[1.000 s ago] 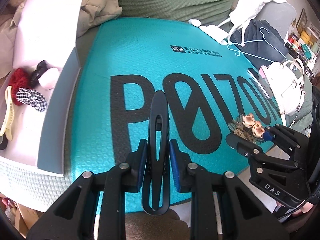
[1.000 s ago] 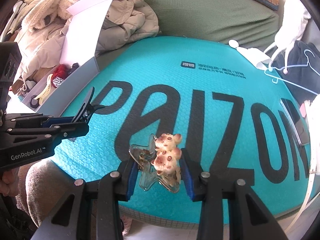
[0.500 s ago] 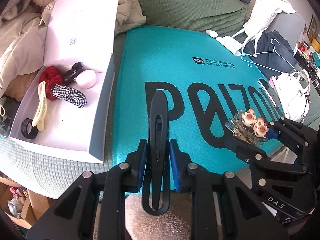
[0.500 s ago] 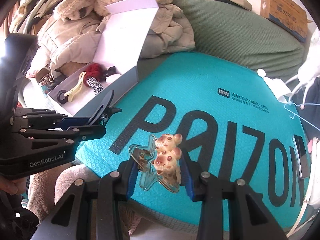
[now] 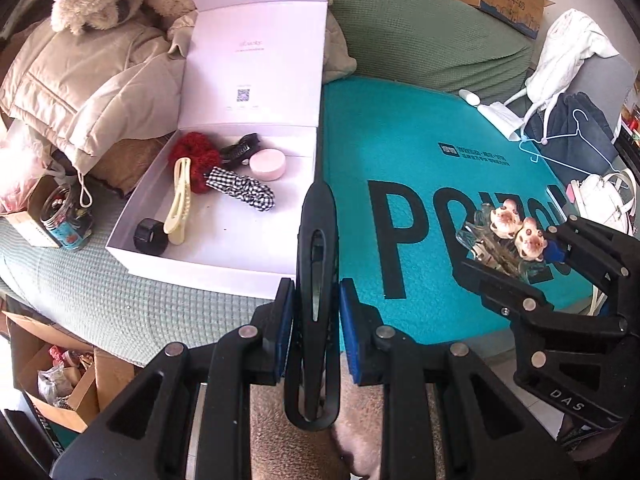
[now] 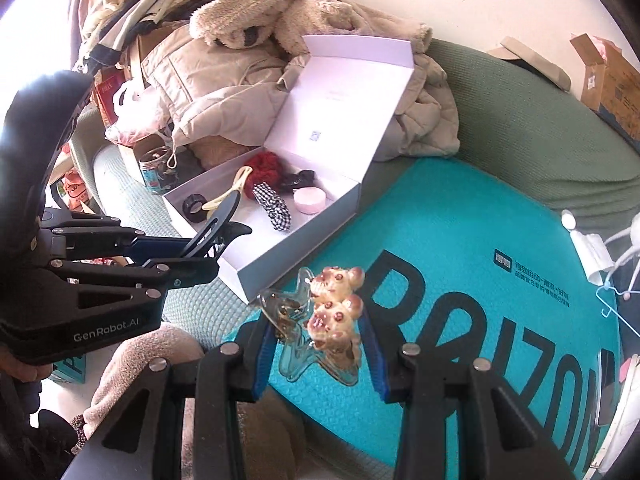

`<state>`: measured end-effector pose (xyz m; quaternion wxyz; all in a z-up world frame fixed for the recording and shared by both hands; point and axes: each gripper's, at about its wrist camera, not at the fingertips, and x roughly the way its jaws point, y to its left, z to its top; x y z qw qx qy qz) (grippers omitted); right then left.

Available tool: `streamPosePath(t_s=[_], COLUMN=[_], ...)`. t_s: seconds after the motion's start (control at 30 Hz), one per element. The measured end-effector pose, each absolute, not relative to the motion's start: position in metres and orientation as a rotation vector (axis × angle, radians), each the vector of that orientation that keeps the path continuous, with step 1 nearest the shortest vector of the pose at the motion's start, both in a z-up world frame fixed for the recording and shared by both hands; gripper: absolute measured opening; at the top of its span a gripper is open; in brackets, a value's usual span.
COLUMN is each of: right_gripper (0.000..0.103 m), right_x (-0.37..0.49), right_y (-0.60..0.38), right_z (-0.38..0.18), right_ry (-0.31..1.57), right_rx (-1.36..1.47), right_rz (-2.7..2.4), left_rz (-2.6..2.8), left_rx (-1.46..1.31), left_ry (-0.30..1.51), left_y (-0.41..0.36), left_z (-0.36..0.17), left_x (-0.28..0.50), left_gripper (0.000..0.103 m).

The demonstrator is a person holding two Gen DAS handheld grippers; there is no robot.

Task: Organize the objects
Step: 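Carry the black snap clip and mouse-figure clip with both tools over the white box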

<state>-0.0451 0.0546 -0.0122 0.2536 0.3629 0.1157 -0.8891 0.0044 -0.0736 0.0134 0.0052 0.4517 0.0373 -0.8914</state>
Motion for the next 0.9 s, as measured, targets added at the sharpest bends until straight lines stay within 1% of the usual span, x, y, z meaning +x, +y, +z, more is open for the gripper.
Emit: streamPosePath(t_s=[0.47, 0.9], right_gripper=[0.039, 0.039], right_x=[-0.029, -0.041], right_y=[0.002, -0.025], right_z=[-0.018, -0.019], right_ry=[0.368, 0.403], right_rx=[0.951, 0.945], right_rz=[-2.284, -2.24], left_rz=[-2.685, -2.646], left_rx=[1.362, 1.367], left_ry=[0.197, 0.265], left_y=[-0.133, -0.163], left_z=[0.014, 0.004], left_x=[0.053, 0.048], left_gripper=[0.021, 0.021])
